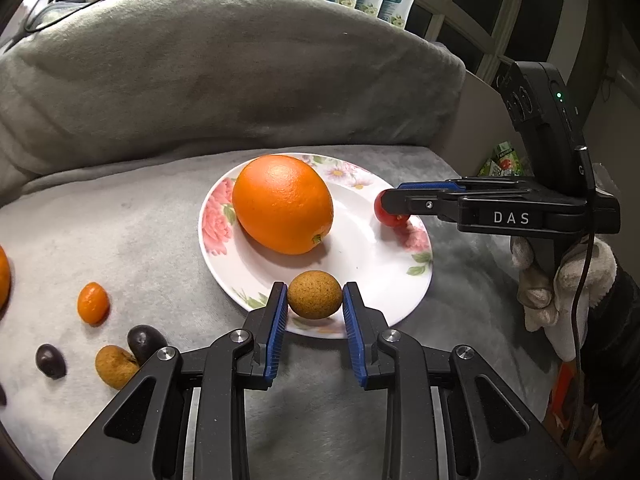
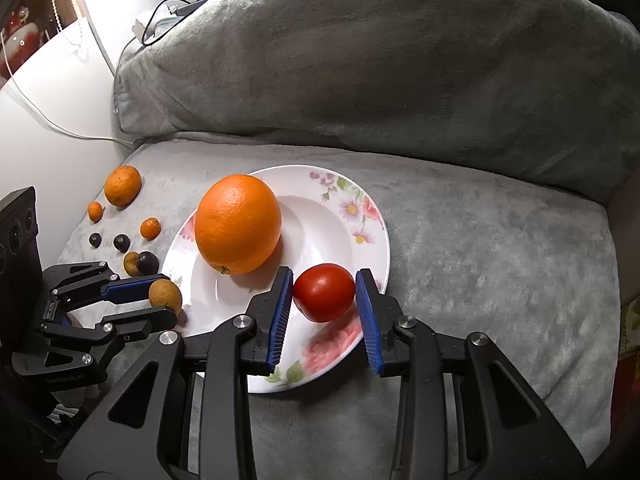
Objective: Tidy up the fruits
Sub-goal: 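Carry the kiwi with the left tool to the plate while the right tool places the tomato there, then open the left tool over the plate and withdraw toward the fruit, then grasp the dark plum with the left tool while the right tool grasps a brown kiwi, then carry the plum with the left tool while the right tool carries the kiwi to the plate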
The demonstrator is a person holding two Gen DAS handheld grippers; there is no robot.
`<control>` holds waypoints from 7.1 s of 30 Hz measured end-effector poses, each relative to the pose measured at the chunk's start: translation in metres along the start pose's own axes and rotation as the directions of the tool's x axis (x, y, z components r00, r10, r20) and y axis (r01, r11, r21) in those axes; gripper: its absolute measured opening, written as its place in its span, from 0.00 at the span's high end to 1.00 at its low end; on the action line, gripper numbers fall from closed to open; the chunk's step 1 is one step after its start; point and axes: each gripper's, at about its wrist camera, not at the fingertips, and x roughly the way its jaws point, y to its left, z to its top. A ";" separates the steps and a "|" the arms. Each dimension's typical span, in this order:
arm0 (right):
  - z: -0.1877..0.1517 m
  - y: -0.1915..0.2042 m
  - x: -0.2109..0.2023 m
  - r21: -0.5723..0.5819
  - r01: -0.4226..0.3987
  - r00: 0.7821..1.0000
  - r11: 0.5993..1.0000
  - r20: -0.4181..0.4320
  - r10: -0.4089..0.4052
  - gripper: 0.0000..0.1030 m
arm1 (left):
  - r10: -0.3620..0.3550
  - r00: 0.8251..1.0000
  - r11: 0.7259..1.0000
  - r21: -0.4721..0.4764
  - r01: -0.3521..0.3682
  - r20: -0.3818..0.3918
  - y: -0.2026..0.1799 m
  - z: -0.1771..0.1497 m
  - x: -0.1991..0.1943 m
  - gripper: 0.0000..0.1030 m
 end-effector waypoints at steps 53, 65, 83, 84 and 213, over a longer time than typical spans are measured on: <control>0.002 0.111 -0.037 -0.129 -0.096 0.988 0.987 0.112 0.111 0.17 | 0.163 0.974 0.984 -0.091 -0.150 0.154 0.074 -0.044 -0.108 0.32; -0.002 0.169 -0.007 -0.297 -0.129 0.987 0.946 0.052 0.151 0.17 | 0.269 0.953 0.954 -0.175 -0.244 0.139 0.120 -0.073 -0.137 0.32; -0.013 0.236 0.065 -0.511 -0.143 0.987 0.847 -0.139 0.083 0.55 | 0.320 0.942 0.920 -0.271 -0.285 0.098 0.170 -0.090 -0.145 0.34; -0.012 0.238 0.068 -0.517 -0.137 0.987 0.845 -0.142 0.073 0.55 | 0.321 0.942 0.918 -0.274 -0.285 0.095 0.173 -0.090 -0.145 0.37; -0.028 0.023 -0.021 -0.049 0.039 0.997 0.998 0.070 -0.036 0.74 | 0.026 0.999 0.999 -0.020 -0.025 0.032 0.024 0.006 -0.010 0.79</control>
